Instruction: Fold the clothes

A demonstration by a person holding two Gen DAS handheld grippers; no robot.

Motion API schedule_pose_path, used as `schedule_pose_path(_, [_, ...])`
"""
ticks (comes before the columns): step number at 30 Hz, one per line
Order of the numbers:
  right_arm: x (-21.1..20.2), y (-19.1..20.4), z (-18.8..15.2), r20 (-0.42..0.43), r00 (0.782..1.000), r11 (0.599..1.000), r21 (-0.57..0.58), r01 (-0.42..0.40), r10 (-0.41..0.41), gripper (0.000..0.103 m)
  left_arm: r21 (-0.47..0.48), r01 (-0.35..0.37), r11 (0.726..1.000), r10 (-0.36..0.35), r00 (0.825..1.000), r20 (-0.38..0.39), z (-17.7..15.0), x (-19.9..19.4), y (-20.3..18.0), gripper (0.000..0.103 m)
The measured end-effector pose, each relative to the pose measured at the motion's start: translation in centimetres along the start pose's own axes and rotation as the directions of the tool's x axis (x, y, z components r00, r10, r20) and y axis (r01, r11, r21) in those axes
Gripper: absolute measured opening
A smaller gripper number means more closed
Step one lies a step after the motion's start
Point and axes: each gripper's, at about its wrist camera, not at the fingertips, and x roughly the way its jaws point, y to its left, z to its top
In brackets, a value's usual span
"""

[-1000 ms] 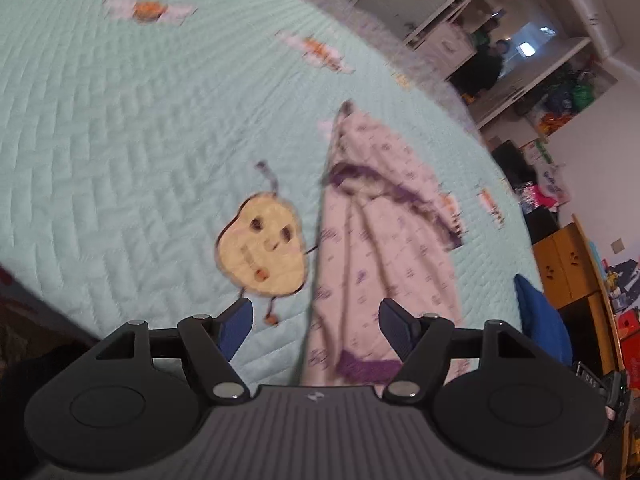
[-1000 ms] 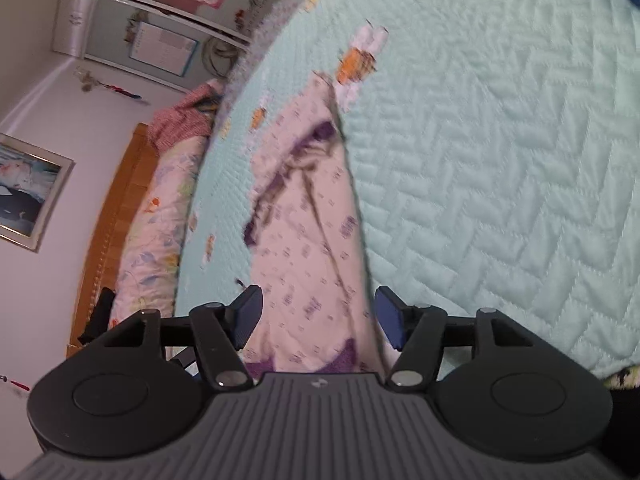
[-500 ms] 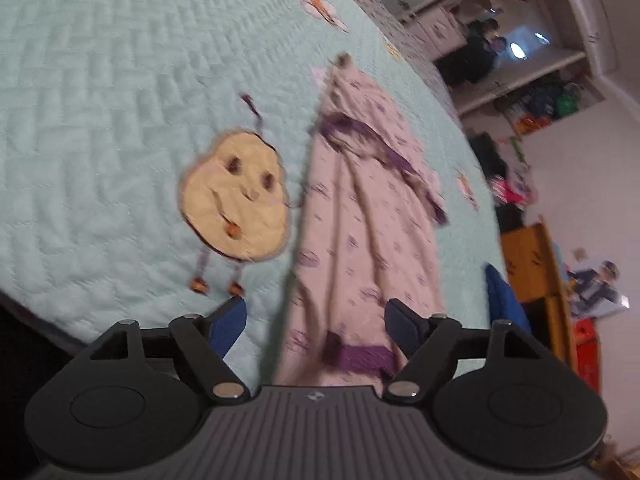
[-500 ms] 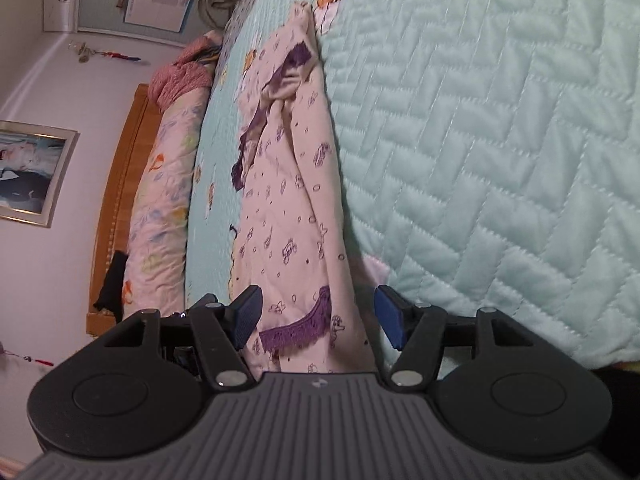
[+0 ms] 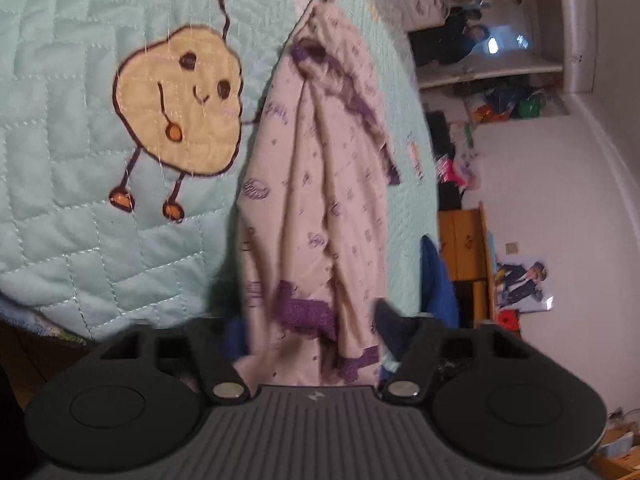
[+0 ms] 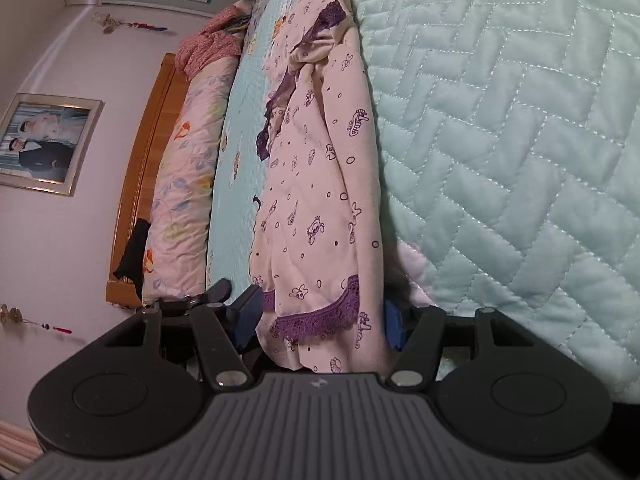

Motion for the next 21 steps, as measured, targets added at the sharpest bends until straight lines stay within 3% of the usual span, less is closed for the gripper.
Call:
schedule_pose_path(1, [0.1,0.1,0.0,-0.011,1.000,1.000,-0.014,0.013,-0.013,0.049,0.019,-0.031,0.999,0.031,0.999,-0.016,-0.1,0.2,-0.2,0.024])
schedule_pose_path(3, [0.4,0.1,-0.1,-0.033,0.999,0.998,-0.038,0.041,-0.042,0.024,0.058,-0.062,0.996,0.064,0.997,-0.034,-0.1,0.5,-0.8,0.022])
schedule_pose_path(5, [0.7,0.1,-0.2,-0.053,0.996,0.996,-0.058,0.068,-0.071,0.007,0.098,-0.087,0.991,0.092,0.995,-0.044,-0.2,0.5,-1.5,0.013])
schedule_pose_path(7, [0.6,0.0,-0.2,-0.056,0.996,0.996,-0.063,0.062,-0.065,0.006,0.120,-0.112,0.986,0.119,0.992,-0.050,-0.1,0.5,-2.0,0.010])
schedule_pose_path(9, [0.3,0.0,-0.2,-0.061,0.997,0.997,-0.063,0.043,-0.047,0.006,0.120,-0.089,0.989,0.096,0.994,-0.056,0.1,0.2,-2.2,0.007])
schedule_pose_path(14, [-0.9,1.5,0.9,-0.054,0.994,0.995,-0.038,-0.095,0.093,0.005,0.043,0.095,0.995,-0.094,0.995,-0.026,1.3,-1.6,-3.1,0.006])
schedule_pose_path(17, [-1.8,3.4,2.5,-0.027,0.980,0.980,-0.028,-0.198,0.197,0.005,-0.011,0.189,0.982,-0.189,0.982,0.024,3.1,-2.8,-4.0,0.006])
schedule_pose_path(21, [-2.1,5.6,6.5,0.037,0.951,0.952,0.013,-0.307,0.306,0.005,-0.073,0.264,0.962,-0.256,0.962,0.099,7.2,-3.0,-5.9,0.006])
